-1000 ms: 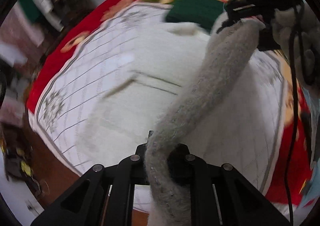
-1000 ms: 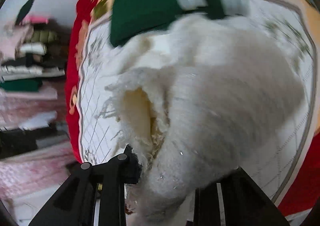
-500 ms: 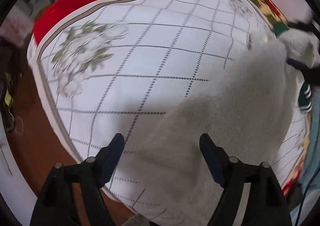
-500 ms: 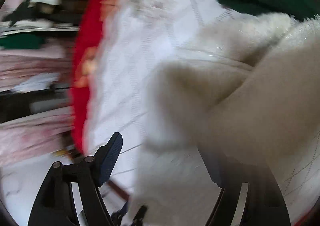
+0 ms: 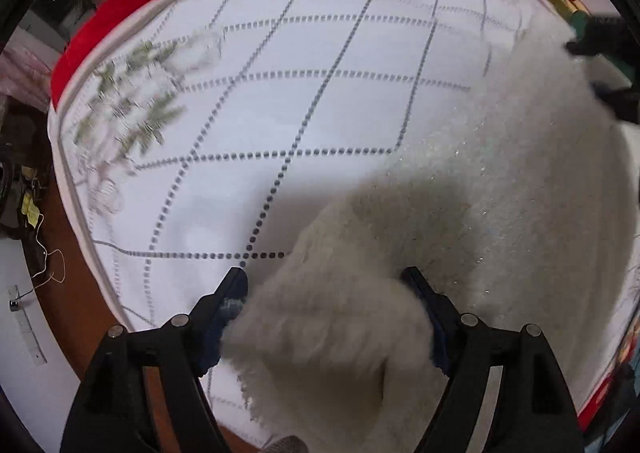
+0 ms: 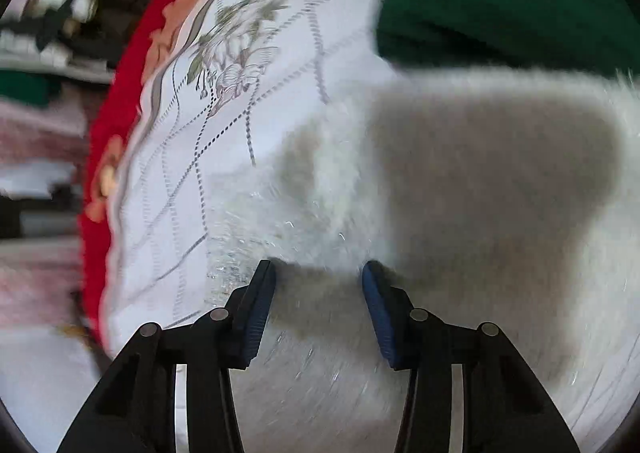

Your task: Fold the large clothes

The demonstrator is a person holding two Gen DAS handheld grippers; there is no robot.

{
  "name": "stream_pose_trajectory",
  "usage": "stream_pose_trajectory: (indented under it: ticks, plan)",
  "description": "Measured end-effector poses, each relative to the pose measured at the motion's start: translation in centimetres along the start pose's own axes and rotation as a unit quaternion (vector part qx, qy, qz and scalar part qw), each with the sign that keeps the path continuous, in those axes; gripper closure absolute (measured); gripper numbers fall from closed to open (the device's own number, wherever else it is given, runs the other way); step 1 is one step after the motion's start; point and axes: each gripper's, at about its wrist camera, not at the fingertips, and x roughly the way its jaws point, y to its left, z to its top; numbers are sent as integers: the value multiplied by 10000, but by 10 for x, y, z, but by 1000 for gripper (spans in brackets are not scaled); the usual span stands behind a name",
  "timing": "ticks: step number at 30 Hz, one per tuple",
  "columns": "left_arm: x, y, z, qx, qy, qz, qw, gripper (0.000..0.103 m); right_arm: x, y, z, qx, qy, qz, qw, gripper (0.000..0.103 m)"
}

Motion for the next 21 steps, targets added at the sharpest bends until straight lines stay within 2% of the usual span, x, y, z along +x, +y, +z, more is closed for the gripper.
stream_pose_trajectory:
  ticks: [1, 3, 4, 5, 6, 7, 8, 9, 10, 11, 12, 14, 17, 18, 20, 21]
  plan:
    - [-1, 2, 0, 12, -13, -5, 10000, 23, -6, 5, 0, -76, 69, -43, 9999, 52]
    - [-5, 2, -1, 76, -36, 17, 10000, 23, -28, 12, -3, -285, 70, 229, 9993, 46]
    - [-9, 3, -2, 91, -38, 22, 9999, 23, -51, 9, -10, -425, -46, 518, 9977, 41]
    - [-14, 5, -4, 89, -56, 5, 9999, 24, -68, 4, -17, -474, -154, 684, 9964, 31]
    - [-23, 7, -6, 69, -136, -21, 9999, 24, -85, -4, -23, -514, -293, 831, 9948, 26]
    - [-29, 7, -8, 55, -208, -16, 9998, 24, -108, -22, -34, -520, -585, 846, 9933, 17]
    - [-37, 7, -10, 27, -280, -25, 9996, 23, -120, -36, -40, -450, -779, 727, 9933, 13]
    - [-47, 7, -12, -51, -391, -60, 9992, 23, -128, -51, -45, -330, -928, 591, 9934, 12]
    - [-54, 7, -14, -144, -509, -48, 9986, 17, -131, -73, -51, -113, -1050, 433, 9935, 12]
    - [-61, 6, -17, -256, -670, 23, 9974, 6, -129, -101, -53, 211, -1079, 318, 9934, 12]
    - [-66, 5, -20, -335, -825, 0, 9960, 3, -123, -124, -54, 496, -1046, 340, 9927, 12]
    - [-67, -6, -20, -374, -945, -75, 9948, 3, -93, -175, -56, 1163, -798, 647, 9879, 12]
    - [-63, -22, -17, -373, -1000, 0, 9943, 3, -37, -204, -47, 1561, -361, 1770, 9711, 12]
    - [-64, -27, -16, -382, -1018, 26, 9941, 3, -33, -205, -45, 1541, -602, 2002, 9657, 13]
    - [-65, -44, -10, -360, -1080, 57, 9935, 3, -30, -201, -41, 1469, -790, 2259, 9598, 66]
    - [-67, -50, -14, -306, -1132, 66, 9931, 3, -27, -199, -41, 1492, -780, 2197, 9609, 72]
